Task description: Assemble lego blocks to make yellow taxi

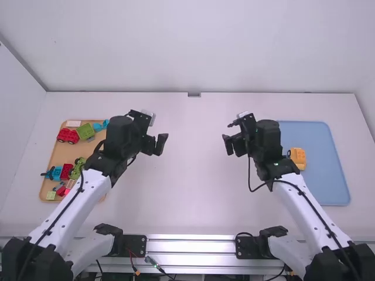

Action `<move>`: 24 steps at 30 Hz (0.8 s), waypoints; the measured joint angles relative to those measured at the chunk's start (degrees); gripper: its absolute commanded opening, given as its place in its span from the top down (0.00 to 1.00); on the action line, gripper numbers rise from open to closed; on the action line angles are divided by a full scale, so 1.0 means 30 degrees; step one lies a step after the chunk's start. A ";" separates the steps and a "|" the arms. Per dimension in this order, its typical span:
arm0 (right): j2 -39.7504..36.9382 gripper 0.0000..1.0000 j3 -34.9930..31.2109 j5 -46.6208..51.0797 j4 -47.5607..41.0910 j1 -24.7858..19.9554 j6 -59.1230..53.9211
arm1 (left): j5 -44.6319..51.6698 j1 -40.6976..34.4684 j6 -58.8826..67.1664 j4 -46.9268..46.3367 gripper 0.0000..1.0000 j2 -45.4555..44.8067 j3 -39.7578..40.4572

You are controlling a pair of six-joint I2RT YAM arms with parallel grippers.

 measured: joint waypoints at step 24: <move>-0.7380 0.44 -0.7038 0.2543 0.1035 -0.4932 0.3483 | -0.3228 0.4124 -0.0423 0.2710 0.43 -0.7271 -0.6856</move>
